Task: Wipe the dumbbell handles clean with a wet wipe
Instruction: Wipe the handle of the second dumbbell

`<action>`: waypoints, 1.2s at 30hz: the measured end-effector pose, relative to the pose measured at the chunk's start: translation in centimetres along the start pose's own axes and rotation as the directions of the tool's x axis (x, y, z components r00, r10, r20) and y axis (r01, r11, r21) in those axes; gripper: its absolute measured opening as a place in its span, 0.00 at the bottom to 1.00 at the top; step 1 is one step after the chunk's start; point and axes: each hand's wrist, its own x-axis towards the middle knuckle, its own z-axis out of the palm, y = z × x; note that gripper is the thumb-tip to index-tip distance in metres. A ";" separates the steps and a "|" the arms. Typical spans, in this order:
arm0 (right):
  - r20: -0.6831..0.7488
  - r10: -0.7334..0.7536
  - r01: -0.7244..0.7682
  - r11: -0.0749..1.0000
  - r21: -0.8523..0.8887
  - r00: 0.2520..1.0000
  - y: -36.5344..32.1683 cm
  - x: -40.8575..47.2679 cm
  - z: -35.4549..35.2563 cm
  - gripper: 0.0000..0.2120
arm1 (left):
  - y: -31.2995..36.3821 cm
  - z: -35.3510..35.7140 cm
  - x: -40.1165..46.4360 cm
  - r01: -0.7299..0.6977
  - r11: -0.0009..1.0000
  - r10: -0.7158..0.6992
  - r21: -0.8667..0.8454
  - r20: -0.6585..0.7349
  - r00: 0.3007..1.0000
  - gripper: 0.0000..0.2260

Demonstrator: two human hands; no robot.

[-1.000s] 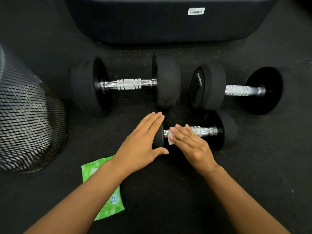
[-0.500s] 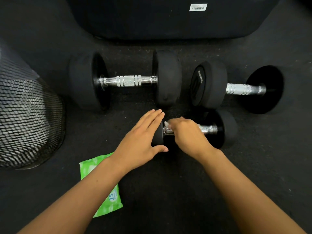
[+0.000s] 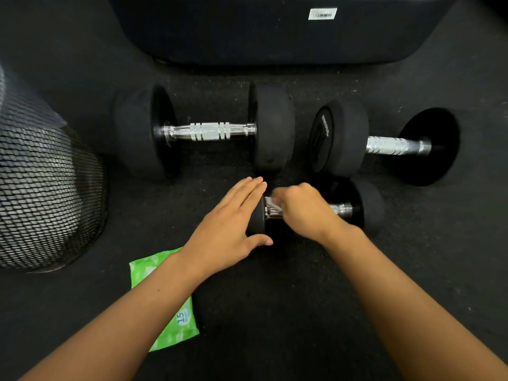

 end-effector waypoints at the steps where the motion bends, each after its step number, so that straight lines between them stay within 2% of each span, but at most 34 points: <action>1: -0.001 -0.003 0.003 1.000 -0.015 1.000 -0.4 0.0 0.2 0.06 | 0.0 0.0 0.0 0.001 1.000 -0.001 0.002 -0.002 1.000 0.42; 4: -0.021 -0.011 0.012 0.999 0.047 1.000 -0.2 -0.6 0.5 0.09 | 0.1 0.1 -0.1 -0.001 1.000 0.001 0.003 0.000 1.000 0.42; 7: -0.026 0.036 -0.035 0.999 0.024 0.999 0.1 0.0 0.2 0.06 | 0.1 0.1 -0.1 -0.009 1.000 0.009 0.024 -0.002 1.000 0.42; 12: -0.096 -0.067 0.072 0.996 0.046 0.993 -0.7 -2.0 0.8 0.05 | 0.1 -0.2 -0.2 -0.048 0.979 0.057 0.200 -0.038 0.998 0.41; 14: -0.141 -0.032 0.038 0.998 0.041 0.990 0.0 -1.7 0.7 0.08 | 0.3 -0.4 -0.3 -0.062 0.959 0.086 0.276 -0.073 0.994 0.41; 16: -0.130 0.010 -0.006 0.999 0.036 0.991 -0.6 -1.3 1.1 0.05 | 0.5 -0.3 -0.4 -0.094 0.949 0.128 0.299 -0.095 0.987 0.39; 20: -0.143 -0.045 0.045 0.999 0.000 0.989 -0.5 -2.8 2.4 0.13 | 0.3 0.6 -0.9 -0.133 0.950 0.162 0.283 -0.082 0.983 0.35; 24: -0.134 0.066 -0.064 0.998 0.020 0.989 -0.4 -1.5 1.6 0.05 | 0.0 0.9 -0.7 -0.116 0.959 0.139 0.257 -0.072 0.988 0.35; 27: -0.123 -0.006 0.010 0.999 0.035 0.992 -0.6 -1.8 1.4 0.05 | 0.0 0.9 -0.6 -0.104 0.974 0.118 0.203 -0.059 0.991 0.35; 31: -0.138 0.035 -0.030 0.999 0.034 0.990 -0.1 -1.4 1.3 0.06 | -0.1 0.8 -0.4 -0.112 0.981 0.125 0.159 -0.072 0.990 0.35; 36: -0.252 -0.101 0.088 0.994 -0.064 0.962 0.0 -3.7 3.4 0.15 | -0.3 0.8 -0.3 -0.111 0.987 0.117 0.113 -0.049 0.992 0.36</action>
